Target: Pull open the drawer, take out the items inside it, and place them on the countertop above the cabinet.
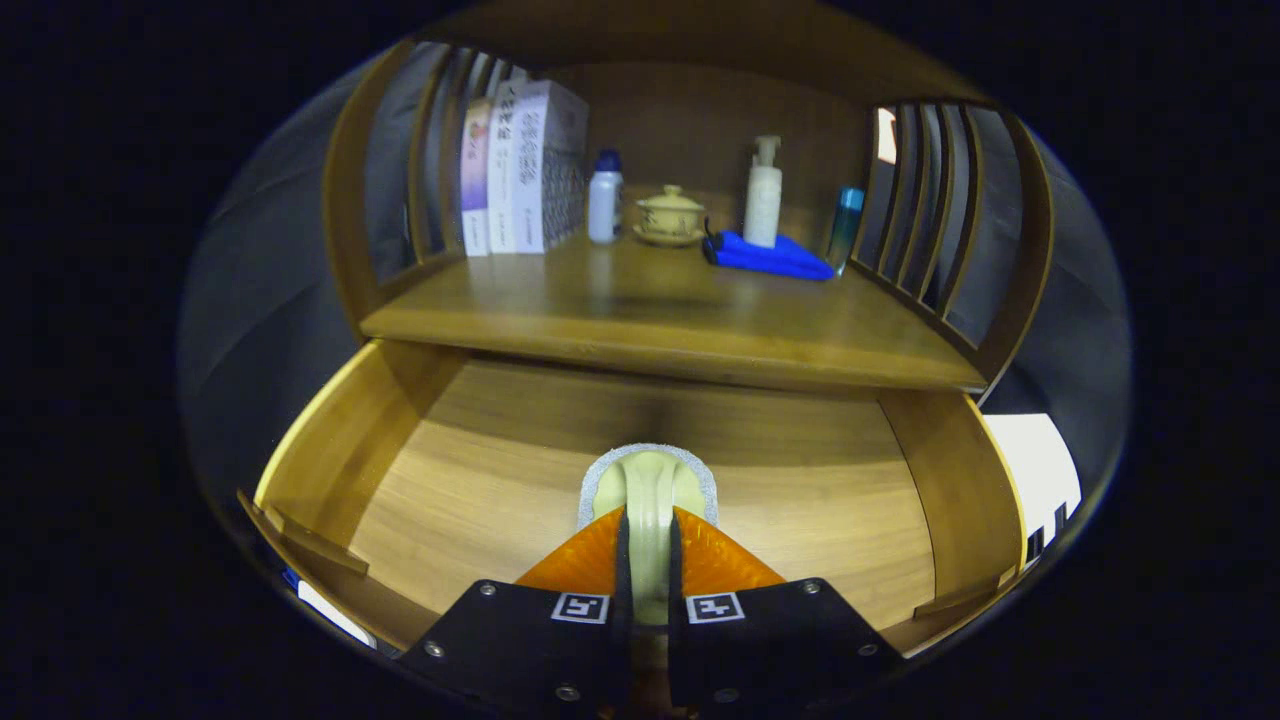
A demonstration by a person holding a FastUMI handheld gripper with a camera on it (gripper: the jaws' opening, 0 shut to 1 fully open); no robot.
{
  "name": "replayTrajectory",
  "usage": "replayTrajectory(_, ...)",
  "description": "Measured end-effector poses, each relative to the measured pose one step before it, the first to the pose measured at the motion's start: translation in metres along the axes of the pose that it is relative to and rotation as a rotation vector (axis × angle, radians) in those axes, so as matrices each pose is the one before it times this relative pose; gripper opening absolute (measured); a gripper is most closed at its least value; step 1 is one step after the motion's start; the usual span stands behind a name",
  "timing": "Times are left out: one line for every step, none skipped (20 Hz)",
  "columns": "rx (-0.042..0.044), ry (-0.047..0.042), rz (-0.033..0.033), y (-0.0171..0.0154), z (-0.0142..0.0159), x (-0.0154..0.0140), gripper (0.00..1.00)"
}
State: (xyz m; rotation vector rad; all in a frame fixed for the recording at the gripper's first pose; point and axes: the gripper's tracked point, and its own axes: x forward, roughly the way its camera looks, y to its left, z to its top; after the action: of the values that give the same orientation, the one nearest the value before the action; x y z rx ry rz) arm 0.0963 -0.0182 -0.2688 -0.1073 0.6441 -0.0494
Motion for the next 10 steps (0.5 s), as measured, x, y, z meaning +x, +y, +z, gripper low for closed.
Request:
replayTrajectory(-0.00851, -0.02787, -0.00146, -0.00043, 0.00788, -0.00752, 0.14)
replayTrajectory(-0.00482, -0.02834, -0.01156, -0.00243, 0.01075, -0.00646, 0.14)
replayTrajectory(0.00134, -0.02759, -0.01180, -0.00394, 0.01185, -0.00464, 0.14)
replayTrajectory(0.01068, -0.03014, -0.00997, -0.00359, 0.01416, -0.00390, 0.14)
replayTrajectory(0.01641, -0.03221, -0.00539, -0.00230, 0.01408, -0.00295, 0.14)
replayTrajectory(0.01869, -0.03077, -0.00091, -0.00171, 0.01561, -0.00060, 0.14)
replayTrajectory(0.01272, -0.02657, -0.00295, -0.00272, 0.01298, 0.00061, 0.14)
replayTrajectory(-0.00015, -0.02080, -0.00490, -0.00299, 0.01311, 0.00239, 0.14)
replayTrajectory(-0.00891, -0.01885, -0.01191, -0.00435, 0.01105, 0.00322, 0.14)
replayTrajectory(-0.01317, -0.01308, -0.00714, -0.00356, 0.01046, 0.00420, 0.14)
